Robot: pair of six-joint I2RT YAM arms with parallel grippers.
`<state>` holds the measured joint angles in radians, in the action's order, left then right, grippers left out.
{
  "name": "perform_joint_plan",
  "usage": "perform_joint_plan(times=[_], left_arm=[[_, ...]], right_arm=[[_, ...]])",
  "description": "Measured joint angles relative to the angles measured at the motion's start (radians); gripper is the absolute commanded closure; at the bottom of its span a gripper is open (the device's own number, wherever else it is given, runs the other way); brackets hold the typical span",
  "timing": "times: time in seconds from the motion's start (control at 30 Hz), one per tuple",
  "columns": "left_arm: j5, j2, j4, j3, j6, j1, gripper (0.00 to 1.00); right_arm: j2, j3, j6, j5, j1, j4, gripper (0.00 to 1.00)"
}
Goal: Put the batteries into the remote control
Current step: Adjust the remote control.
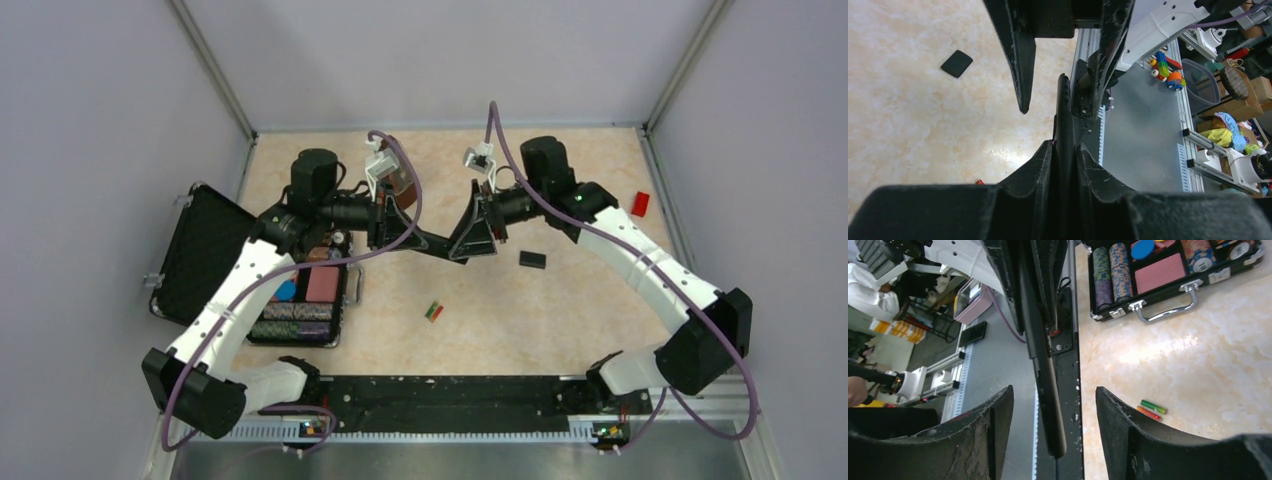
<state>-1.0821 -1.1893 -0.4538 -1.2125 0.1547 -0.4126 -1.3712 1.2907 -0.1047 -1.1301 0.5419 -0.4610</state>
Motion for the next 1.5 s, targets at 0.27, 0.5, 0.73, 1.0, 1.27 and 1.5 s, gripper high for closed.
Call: perform_joint_plan(times=[0.27,0.5,0.73,1.0,1.27,1.5], left_arm=[[-0.033,-0.014,-0.020,-0.020,-0.005,0.006,0.89],[-0.048,-0.019,0.075,-0.046,0.114,0.015,0.44],[0.146,0.062,0.353,0.005,0.331,0.014,0.34],[0.481,0.140,0.776,0.122,0.661,0.014,0.35],[0.541,0.027,1.093,0.142,0.886,0.012,0.52],[0.529,-0.007,1.151,0.142,0.925,0.010,0.53]], right_arm=[[-0.054,0.045,0.043,-0.014,0.047,-0.086,1.00],[-0.057,0.103,0.041,-0.005,0.047,-0.086,1.00],[-0.036,0.103,-0.116,0.081,0.046,0.085,1.00],[0.016,0.035,-0.476,0.214,0.047,0.610,1.00],[-0.004,0.006,-0.688,0.279,0.048,0.872,1.00],[-0.033,-0.023,-0.790,0.285,0.052,0.966,1.00]])
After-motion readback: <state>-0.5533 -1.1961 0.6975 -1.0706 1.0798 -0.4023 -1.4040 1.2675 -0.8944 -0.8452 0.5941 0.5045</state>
